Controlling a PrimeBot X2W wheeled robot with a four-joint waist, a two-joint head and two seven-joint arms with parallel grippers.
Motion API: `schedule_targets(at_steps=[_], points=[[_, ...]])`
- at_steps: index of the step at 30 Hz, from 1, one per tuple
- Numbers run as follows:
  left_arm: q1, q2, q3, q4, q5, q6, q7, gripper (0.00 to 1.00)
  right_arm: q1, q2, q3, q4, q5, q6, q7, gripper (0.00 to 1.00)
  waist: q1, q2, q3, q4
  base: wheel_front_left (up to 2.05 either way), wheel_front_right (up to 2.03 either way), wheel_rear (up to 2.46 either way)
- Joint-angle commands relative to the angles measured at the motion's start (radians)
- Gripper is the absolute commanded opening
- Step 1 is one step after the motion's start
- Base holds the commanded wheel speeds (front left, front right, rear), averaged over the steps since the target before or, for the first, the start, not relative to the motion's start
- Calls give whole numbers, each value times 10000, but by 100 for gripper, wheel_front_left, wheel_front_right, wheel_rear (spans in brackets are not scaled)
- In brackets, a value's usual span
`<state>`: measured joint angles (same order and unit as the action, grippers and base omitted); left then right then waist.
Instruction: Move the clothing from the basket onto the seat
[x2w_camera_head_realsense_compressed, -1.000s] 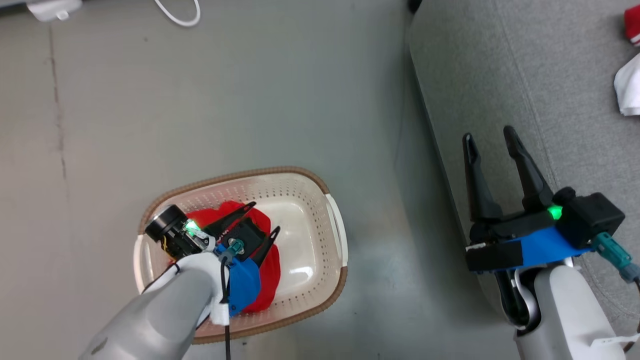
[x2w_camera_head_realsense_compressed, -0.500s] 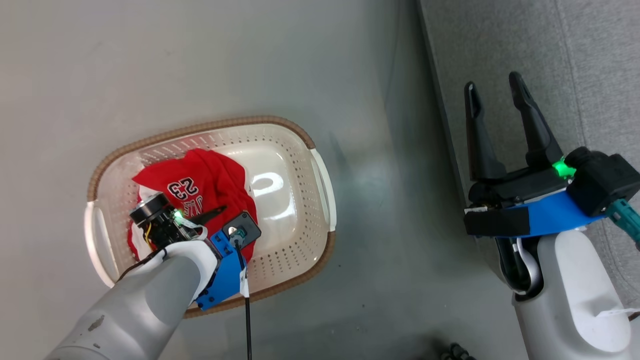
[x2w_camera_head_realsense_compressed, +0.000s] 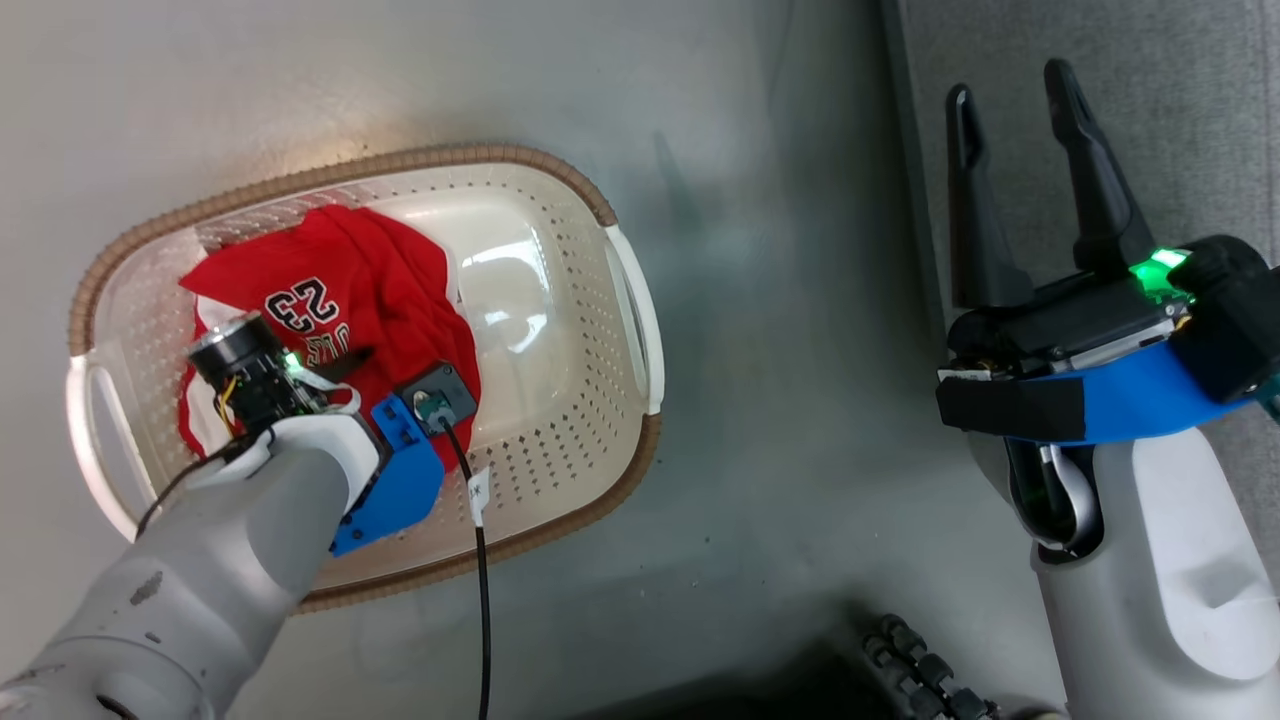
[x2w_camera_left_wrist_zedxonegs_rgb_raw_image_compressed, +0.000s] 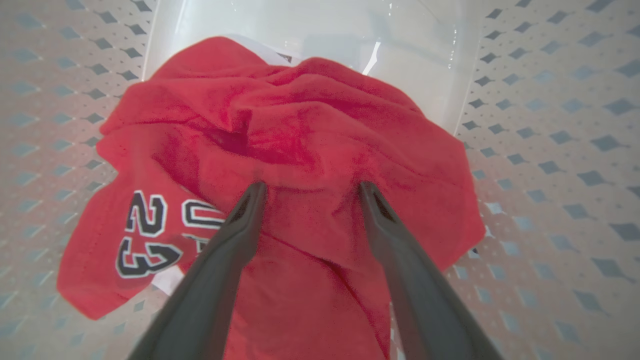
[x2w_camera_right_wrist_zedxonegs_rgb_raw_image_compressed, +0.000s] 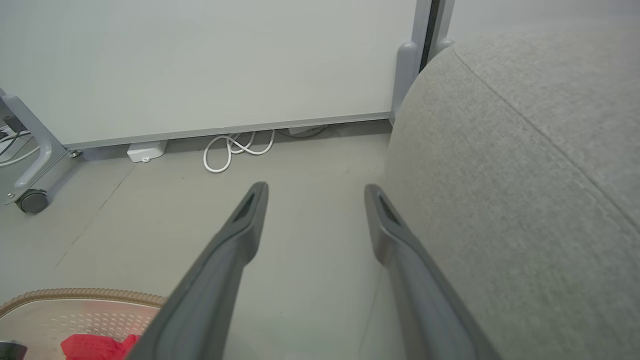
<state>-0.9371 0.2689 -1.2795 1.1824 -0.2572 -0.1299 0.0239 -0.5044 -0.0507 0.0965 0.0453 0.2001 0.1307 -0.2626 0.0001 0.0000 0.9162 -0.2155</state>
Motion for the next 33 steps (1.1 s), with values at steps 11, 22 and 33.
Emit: schedule_targets(at_steps=[11,22,33], points=[[-855,192,-33,378,518,-6,362,100,-309,6,-110,-488,-26,1,-34,100,-1,0,1143,-155,0,0,0],[-1149,206,-34,570,377,-6,663,100,-252,6,-157,-661,120,1,-36,100,-1,0,1494,-327,0,0,0],[-1176,26,-27,615,358,27,1218,0,-320,5,-179,-582,170,1,-36,100,-1,0,1471,-385,0,0,0]])
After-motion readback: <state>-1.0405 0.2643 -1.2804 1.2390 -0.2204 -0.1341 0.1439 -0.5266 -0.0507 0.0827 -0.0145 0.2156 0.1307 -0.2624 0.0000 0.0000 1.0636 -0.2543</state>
